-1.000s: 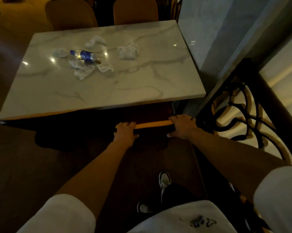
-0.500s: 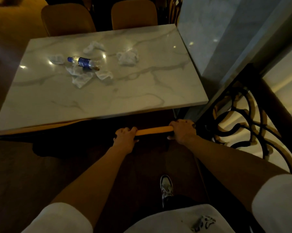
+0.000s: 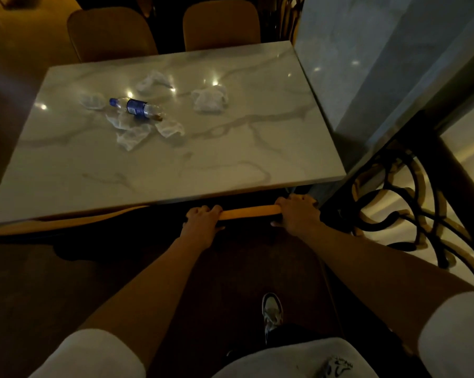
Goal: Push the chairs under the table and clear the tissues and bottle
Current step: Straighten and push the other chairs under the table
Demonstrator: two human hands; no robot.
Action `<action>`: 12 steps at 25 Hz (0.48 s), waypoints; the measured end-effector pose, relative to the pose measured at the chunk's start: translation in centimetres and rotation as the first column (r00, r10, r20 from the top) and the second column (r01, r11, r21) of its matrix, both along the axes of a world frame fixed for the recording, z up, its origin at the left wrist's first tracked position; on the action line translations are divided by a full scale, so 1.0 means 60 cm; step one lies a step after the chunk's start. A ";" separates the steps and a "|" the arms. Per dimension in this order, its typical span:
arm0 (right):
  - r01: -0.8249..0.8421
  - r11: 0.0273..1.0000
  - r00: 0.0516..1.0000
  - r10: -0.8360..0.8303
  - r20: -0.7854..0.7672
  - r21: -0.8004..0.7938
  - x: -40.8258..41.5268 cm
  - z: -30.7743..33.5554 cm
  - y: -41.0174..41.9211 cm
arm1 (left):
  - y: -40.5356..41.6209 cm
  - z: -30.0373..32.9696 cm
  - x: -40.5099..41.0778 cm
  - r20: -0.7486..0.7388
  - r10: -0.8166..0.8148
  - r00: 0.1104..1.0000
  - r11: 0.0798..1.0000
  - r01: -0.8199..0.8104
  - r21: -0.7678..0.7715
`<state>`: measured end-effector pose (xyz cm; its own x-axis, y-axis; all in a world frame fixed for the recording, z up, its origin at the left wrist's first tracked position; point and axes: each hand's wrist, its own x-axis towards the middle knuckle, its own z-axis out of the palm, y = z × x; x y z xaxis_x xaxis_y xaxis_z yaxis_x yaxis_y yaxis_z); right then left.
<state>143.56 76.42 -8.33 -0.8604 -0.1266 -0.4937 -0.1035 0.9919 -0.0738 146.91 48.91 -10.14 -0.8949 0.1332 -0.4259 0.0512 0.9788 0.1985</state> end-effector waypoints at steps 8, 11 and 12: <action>0.049 0.999 0.999 -0.048 0.008 -0.011 -0.005 0.036 -0.008 | 0.006 0.019 -0.019 0.038 0.002 0.999 1.000 -0.002 -0.008; 0.037 0.999 0.999 -0.037 0.017 -0.020 -0.016 0.029 -0.006 | 0.009 0.028 -0.024 0.040 -0.002 0.999 0.999 0.003 -0.037; 0.034 0.999 0.999 -0.033 0.017 -0.020 -0.020 0.025 -0.005 | 0.010 0.030 -0.027 0.037 0.006 0.999 0.999 -0.004 -0.043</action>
<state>142.34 76.11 -6.81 -0.8558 -0.1080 -0.5059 -0.0688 0.9930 -0.0956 145.27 49.53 -8.33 -0.8789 0.1098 -0.4642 0.0396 0.9866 0.1582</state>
